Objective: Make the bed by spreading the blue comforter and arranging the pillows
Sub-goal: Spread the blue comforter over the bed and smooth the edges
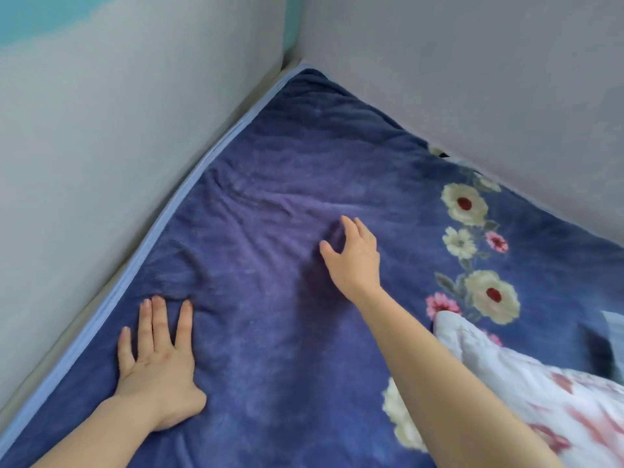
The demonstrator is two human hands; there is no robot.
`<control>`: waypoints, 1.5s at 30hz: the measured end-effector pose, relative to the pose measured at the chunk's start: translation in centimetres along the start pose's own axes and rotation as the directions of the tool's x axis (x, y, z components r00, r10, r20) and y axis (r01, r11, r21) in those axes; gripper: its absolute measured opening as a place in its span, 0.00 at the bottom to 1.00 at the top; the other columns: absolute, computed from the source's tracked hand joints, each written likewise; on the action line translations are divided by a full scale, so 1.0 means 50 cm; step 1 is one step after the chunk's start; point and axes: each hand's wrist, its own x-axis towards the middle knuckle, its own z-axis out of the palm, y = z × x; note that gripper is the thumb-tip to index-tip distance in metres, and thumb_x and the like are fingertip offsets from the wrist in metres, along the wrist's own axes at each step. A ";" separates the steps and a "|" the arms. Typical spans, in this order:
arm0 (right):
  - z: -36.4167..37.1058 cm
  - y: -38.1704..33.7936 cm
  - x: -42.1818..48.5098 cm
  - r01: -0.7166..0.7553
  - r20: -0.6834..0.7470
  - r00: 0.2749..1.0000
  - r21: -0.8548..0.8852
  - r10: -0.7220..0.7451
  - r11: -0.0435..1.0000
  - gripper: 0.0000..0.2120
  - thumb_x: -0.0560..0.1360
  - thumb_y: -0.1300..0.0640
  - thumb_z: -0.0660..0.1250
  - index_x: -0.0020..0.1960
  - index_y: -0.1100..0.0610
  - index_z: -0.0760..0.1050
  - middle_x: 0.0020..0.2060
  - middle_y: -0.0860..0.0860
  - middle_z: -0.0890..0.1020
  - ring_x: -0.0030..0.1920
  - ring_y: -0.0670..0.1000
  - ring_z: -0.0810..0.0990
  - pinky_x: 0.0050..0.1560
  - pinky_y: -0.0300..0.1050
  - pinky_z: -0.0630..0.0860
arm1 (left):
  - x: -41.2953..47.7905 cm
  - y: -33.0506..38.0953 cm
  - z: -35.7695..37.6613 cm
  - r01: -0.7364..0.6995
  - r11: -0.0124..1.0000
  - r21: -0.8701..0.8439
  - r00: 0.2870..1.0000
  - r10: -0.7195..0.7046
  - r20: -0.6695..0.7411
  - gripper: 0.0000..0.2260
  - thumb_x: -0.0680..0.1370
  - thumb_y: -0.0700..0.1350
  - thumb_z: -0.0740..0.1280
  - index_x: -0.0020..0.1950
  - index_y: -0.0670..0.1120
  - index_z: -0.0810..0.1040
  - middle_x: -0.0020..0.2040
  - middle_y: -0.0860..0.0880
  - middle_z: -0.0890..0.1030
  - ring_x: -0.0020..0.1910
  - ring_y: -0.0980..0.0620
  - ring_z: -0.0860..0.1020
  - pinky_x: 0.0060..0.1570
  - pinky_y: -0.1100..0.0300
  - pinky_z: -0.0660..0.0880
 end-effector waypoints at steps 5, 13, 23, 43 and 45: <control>-0.082 0.199 0.039 -0.235 0.065 0.961 -0.323 0.269 0.917 0.43 0.73 0.29 0.55 0.79 0.48 0.44 0.79 0.56 0.44 0.78 0.60 0.40 0.74 0.65 0.44 | 0.029 0.051 -0.031 -0.129 0.983 -0.127 0.869 0.050 -0.492 0.33 0.68 0.55 0.67 0.70 0.43 0.66 0.66 0.33 0.65 0.61 0.28 0.66 0.58 0.29 0.62; -0.066 0.290 0.162 0.026 0.135 0.991 -0.340 0.021 0.940 0.51 0.65 0.20 0.49 0.77 0.44 0.32 0.77 0.54 0.33 0.75 0.52 0.29 0.73 0.63 0.31 | 0.324 0.303 -0.085 -0.320 0.934 0.161 0.774 0.356 -0.524 0.44 0.72 0.72 0.38 0.78 0.42 0.54 0.77 0.34 0.53 0.76 0.34 0.49 0.71 0.37 0.51; -0.084 0.337 0.277 0.106 -0.110 0.982 -0.348 -0.152 0.932 0.36 0.68 0.24 0.49 0.68 0.43 0.63 0.69 0.54 0.64 0.68 0.58 0.61 0.64 0.59 0.58 | 0.459 0.415 -0.184 -0.343 0.921 0.184 0.671 0.377 -0.639 0.40 0.73 0.66 0.48 0.78 0.44 0.53 0.79 0.38 0.50 0.78 0.43 0.46 0.75 0.47 0.48; -0.212 0.051 0.770 0.176 -0.229 0.926 -0.441 -0.300 0.880 0.18 0.83 0.50 0.51 0.59 0.62 0.70 0.54 0.65 0.79 0.54 0.67 0.76 0.52 0.59 0.68 | 0.464 0.418 -0.214 -0.321 0.942 0.104 0.809 0.329 -0.487 0.37 0.69 0.61 0.56 0.75 0.43 0.60 0.75 0.35 0.60 0.75 0.41 0.54 0.60 0.44 0.59; -0.222 0.024 0.828 0.194 -0.255 0.898 -0.499 -0.357 0.844 0.14 0.81 0.56 0.53 0.59 0.63 0.70 0.53 0.67 0.78 0.53 0.68 0.75 0.50 0.60 0.68 | 0.470 0.418 -0.215 -0.331 0.937 0.115 0.802 0.343 -0.488 0.37 0.69 0.61 0.57 0.75 0.44 0.61 0.75 0.36 0.60 0.75 0.40 0.55 0.61 0.46 0.59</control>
